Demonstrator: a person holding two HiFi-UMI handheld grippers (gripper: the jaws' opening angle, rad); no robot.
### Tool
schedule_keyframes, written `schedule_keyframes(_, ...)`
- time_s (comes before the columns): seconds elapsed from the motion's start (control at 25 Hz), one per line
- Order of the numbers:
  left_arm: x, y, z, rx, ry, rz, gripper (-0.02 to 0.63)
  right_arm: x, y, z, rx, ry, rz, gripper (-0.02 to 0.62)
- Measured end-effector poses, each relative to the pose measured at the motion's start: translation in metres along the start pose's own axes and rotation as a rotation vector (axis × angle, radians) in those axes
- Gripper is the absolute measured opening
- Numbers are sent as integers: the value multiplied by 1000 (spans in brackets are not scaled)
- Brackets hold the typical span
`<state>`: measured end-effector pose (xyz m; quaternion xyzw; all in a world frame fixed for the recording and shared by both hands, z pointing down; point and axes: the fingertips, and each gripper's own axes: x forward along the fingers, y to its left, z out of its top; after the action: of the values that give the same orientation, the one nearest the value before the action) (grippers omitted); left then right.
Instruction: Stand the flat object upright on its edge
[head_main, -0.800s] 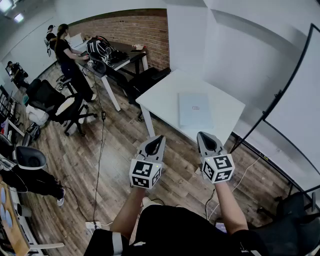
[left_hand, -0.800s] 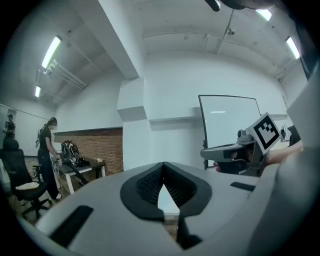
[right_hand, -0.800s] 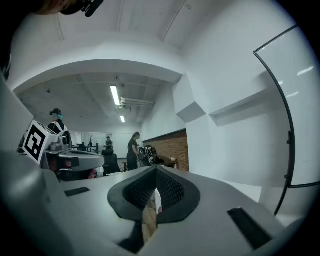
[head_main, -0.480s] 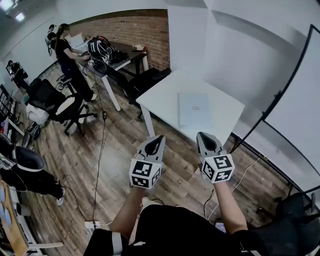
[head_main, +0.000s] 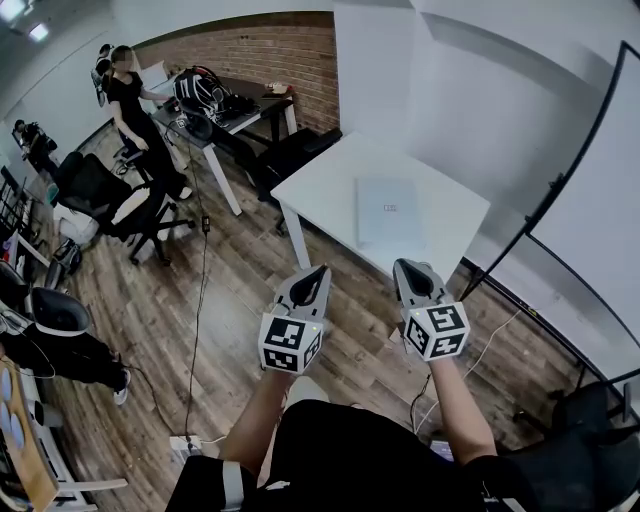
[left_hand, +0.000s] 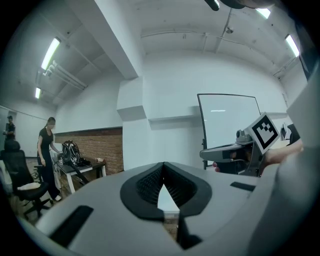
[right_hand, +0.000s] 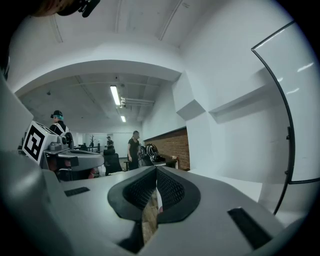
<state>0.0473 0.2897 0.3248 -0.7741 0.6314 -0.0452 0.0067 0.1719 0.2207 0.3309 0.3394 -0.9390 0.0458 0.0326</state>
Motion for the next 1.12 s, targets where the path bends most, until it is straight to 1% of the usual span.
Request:
schedule_keyframes(0.2,7,6,-4,7,13,-3,12,11,-4,0,3,1,-3,40)
schedule_keyframes(0.56,32,38,-8,-6,16,-12,12,50,-9,-3,-3,22,-9,41)
schedule_keyframes(0.8,68,69,-11,-19,19,-18,12,94,-25,0,-5,35,-17,41)
schedule_keyframes(1.12,112,126,-10,-35,19,-22,12,160,-38,7,-7,53,-29,41)
